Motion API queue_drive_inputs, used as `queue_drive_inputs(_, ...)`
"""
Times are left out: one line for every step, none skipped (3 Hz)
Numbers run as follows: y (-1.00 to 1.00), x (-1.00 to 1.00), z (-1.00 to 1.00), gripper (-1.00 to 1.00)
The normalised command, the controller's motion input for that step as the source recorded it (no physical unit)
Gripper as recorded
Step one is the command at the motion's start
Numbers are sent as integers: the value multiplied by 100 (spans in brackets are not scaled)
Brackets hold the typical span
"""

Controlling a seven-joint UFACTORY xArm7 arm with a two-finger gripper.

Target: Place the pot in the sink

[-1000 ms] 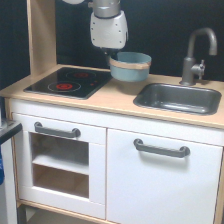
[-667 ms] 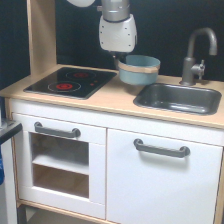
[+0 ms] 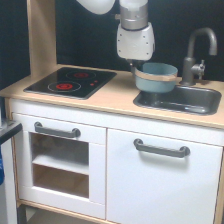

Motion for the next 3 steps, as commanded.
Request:
queue_drive_inputs(30, 87, -82, -100)
queue_drive_inputs(16, 25, -56, -78)
queue_drive_inputs(9, 16, -42, -49)
